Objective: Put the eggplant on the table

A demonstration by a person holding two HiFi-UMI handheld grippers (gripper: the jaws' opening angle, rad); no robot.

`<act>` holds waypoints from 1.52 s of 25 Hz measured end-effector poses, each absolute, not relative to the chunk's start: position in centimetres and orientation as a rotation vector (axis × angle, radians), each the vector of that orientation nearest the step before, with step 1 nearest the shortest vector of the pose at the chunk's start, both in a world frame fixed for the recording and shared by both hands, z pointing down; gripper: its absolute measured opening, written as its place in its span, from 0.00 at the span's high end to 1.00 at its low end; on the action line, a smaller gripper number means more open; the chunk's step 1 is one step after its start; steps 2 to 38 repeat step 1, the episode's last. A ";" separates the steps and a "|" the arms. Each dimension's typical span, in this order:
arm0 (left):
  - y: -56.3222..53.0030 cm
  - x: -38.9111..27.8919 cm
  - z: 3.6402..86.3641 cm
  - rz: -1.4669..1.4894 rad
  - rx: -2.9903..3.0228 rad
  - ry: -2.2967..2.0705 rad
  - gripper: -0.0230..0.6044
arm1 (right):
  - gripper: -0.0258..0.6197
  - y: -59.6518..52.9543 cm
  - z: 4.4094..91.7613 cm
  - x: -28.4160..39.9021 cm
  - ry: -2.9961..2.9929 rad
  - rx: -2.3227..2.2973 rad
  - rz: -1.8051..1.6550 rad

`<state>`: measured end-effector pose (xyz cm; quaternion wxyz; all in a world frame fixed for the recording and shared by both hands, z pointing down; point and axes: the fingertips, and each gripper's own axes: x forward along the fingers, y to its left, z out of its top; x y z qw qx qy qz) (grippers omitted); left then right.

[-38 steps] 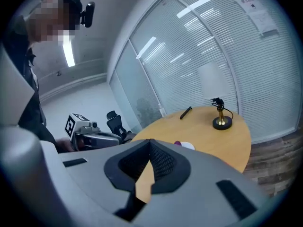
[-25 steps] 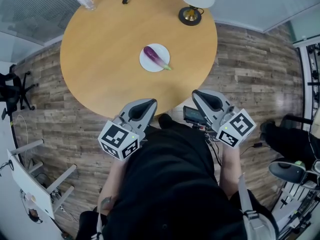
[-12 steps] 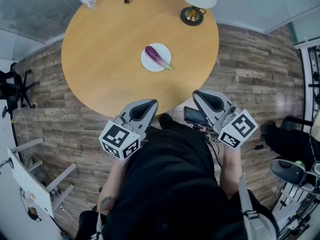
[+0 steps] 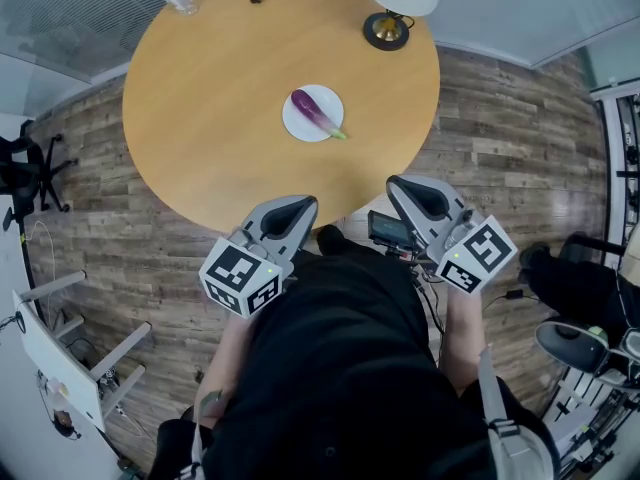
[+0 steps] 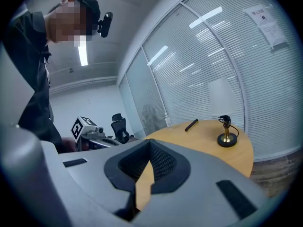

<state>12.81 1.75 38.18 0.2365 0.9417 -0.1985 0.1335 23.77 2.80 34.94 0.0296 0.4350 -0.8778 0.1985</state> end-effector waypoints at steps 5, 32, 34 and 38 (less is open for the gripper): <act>1.7 12.9 38.2 0.366 2.582 -0.544 0.95 | 0.93 2.7 34.9 23.8 -2.706 1.344 0.607; 1.7 12.9 38.2 0.366 2.582 -0.544 0.95 | 0.93 2.7 34.9 23.8 -2.706 1.344 0.607; 1.7 12.9 38.2 0.366 2.582 -0.544 0.95 | 0.93 2.7 34.9 23.8 -2.706 1.344 0.607; 1.7 12.9 38.2 0.366 2.582 -0.544 0.95 | 0.93 2.7 34.9 23.8 -2.706 1.344 0.607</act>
